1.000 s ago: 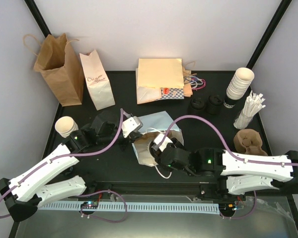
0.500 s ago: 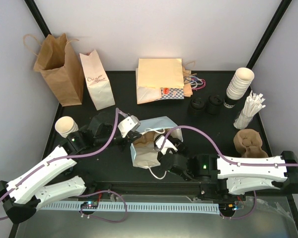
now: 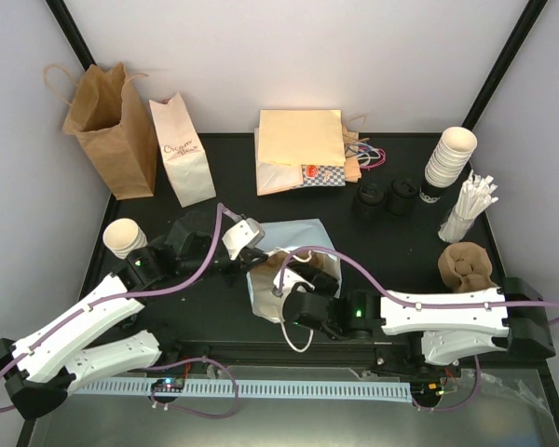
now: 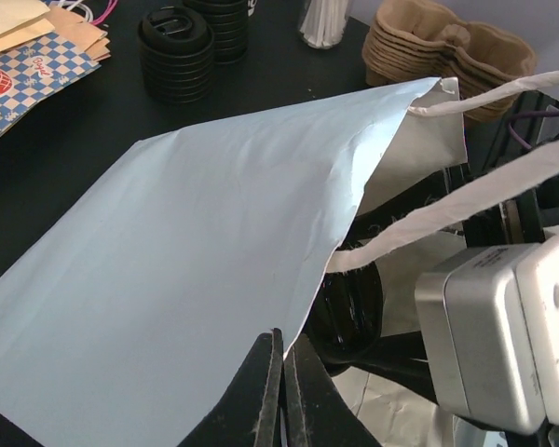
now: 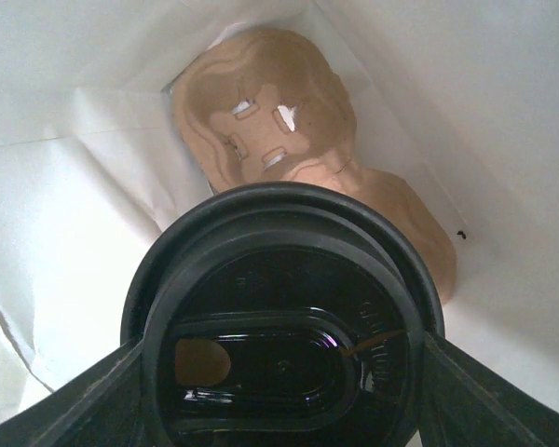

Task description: Pack the takeout coffee

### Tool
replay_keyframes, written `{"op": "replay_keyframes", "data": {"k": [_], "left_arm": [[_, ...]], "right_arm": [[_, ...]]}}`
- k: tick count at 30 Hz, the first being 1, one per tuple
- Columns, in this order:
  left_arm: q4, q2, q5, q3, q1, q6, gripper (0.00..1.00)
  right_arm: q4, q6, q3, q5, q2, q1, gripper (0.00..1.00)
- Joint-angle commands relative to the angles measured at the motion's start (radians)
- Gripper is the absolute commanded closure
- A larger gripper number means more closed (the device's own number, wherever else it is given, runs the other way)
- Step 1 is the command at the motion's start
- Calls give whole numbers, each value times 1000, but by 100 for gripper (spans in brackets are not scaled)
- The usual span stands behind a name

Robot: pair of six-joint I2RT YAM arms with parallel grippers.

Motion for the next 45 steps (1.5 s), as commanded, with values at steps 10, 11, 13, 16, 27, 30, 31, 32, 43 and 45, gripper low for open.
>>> {"op": "replay_keyframes", "data": {"k": [10, 11, 13, 16, 27, 30, 31, 32, 43, 45], "left_arm": [[8, -32, 20, -12, -4, -7, 98], [6, -35, 18, -13, -4, -7, 98], [2, -42, 14, -17, -3, -4, 98], [-6, -51, 11, -18, -3, -1, 98], [-45, -83, 26, -23, -3, 8, 98], [-55, -89, 28, -24, -3, 9, 98], [-57, -92, 29, -24, -3, 9, 98], [-59, -95, 33, -23, -3, 9, 98], [-56, -119, 127, -26, -3, 3, 98], [-51, -121, 169, -25, -4, -3, 99]], "right_arm": [[-91, -157, 109, 10, 134, 5, 57], [-100, -166, 117, 13, 140, 6, 57], [-108, -175, 120, 23, 143, 5, 57], [-106, -216, 107, -10, 132, 5, 53], [-83, -383, 67, -69, 83, 1, 49], [-81, -433, 42, -96, 61, 0, 51], [-81, -449, 31, -94, 55, -2, 51], [-82, -464, 21, -92, 49, -3, 52], [-66, -574, -21, -26, 43, -39, 52], [-61, -591, -12, -27, 40, -39, 52]]}}
